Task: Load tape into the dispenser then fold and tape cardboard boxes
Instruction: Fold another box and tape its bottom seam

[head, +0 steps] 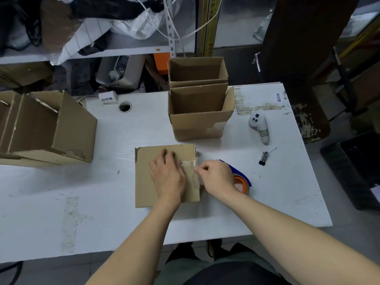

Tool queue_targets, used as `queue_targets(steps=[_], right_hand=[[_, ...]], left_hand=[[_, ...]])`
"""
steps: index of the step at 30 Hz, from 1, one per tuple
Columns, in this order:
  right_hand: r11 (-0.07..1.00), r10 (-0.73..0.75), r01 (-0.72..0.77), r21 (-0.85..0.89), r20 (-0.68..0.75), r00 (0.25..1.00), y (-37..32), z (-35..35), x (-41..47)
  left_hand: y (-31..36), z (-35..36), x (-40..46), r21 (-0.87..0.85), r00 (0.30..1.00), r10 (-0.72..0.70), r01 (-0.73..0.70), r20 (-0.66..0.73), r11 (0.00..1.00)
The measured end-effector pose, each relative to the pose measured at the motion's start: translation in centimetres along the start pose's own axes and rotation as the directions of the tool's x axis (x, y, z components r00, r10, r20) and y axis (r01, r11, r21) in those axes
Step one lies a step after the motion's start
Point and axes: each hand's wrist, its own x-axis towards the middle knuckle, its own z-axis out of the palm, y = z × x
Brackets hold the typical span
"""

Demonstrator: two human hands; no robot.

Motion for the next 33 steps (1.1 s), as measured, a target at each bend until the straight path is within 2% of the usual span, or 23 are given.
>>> queue_targets(steps=[2,3,5,7,9,11,13,15,17,19,21,23,25,27,29,31,33], right_hand=[[0.997,-0.069,0.070,0.019,-0.029,0.997,1.3,-1.1,0.1],[0.992,-0.124,0.121,-0.046,-0.070,0.990,2.4,-1.7,0.3],[0.934,-0.175,0.141,-0.329,-0.076,0.982,5.0,-3.0,0.8],[0.819,-0.056,0.055,-0.572,0.016,0.998,7.3,-4.1,1.4],[0.758,0.053,0.020,-0.652,0.091,0.994,8.5,-4.6,1.8],[0.774,0.092,0.009,-0.634,0.127,0.988,8.9,-4.8,2.4],[0.820,0.128,-0.037,-0.571,0.120,0.984,8.9,-5.2,2.6],[0.893,0.157,-0.090,-0.442,0.117,0.981,8.7,-5.8,2.5],[0.965,0.131,-0.099,-0.245,0.118,0.984,7.9,-6.7,1.9],[0.999,0.044,-0.042,-0.020,0.123,0.991,6.9,-7.9,0.9],[0.987,-0.136,0.128,0.094,0.091,0.987,5.6,-8.9,-0.3],[0.942,-0.336,0.334,0.042,0.066,0.939,5.1,-9.5,-1.0],[0.870,-0.489,0.491,-0.042,0.059,0.870,4.9,-9.8,-1.4],[0.763,-0.623,0.616,-0.196,0.028,0.781,5.0,-9.7,-1.5],[0.646,-0.727,0.680,-0.348,-0.009,0.686,5.0,-9.3,-1.4],[0.598,-0.767,0.687,-0.413,-0.046,0.640,4.9,-9.0,-1.5],[0.595,-0.775,0.686,-0.418,-0.073,0.628,4.7,-8.8,-1.6]], left_hand=[[-0.4,-0.2,-0.2,0.006,0.998,0.062,-0.062,-0.015,0.998],[-0.6,-0.3,-0.4,0.020,0.995,0.099,-0.099,-0.017,0.995],[-0.8,-0.6,-1.0,0.057,0.984,0.177,-0.175,-0.026,0.983],[-0.8,-0.9,-1.8,0.078,0.977,0.210,-0.207,-0.031,0.975],[-0.3,-1.2,-2.6,0.058,0.974,0.219,-0.216,-0.049,0.975],[0.3,-1.7,-3.1,0.012,0.969,0.244,-0.243,-0.050,0.970],[1.4,-2.7,-3.5,-0.099,0.974,0.224,-0.220,0.034,0.970],[3.0,-4.1,-3.7,-0.258,0.972,0.128,-0.075,0.197,0.963],[4.2,-5.1,-3.9,-0.330,0.952,0.060,0.044,0.299,0.943],[5.3,-5.7,-3.9,-0.394,0.933,-0.005,0.157,0.360,0.906],[6.4,-6.3,-3.5,-0.522,0.887,-0.103,0.355,0.450,0.775],[7.4,-7.3,-3.1,-0.577,0.818,-0.137,0.503,0.559,0.643],[8.2,-8.7,-2.9,-0.585,0.770,-0.085,0.546,0.632,0.600],[8.4,-9.4,-2.9,-0.597,0.787,-0.036,0.496,0.616,0.631],[8.3,-9.4,-3.1,-0.585,0.860,-0.024,0.366,0.509,0.724],[8.0,-9.1,-3.5,-0.474,0.923,0.018,0.180,0.384,0.862],[7.9,-9.1,-4.0,-0.423,0.945,0.041,0.106,0.323,0.900]])
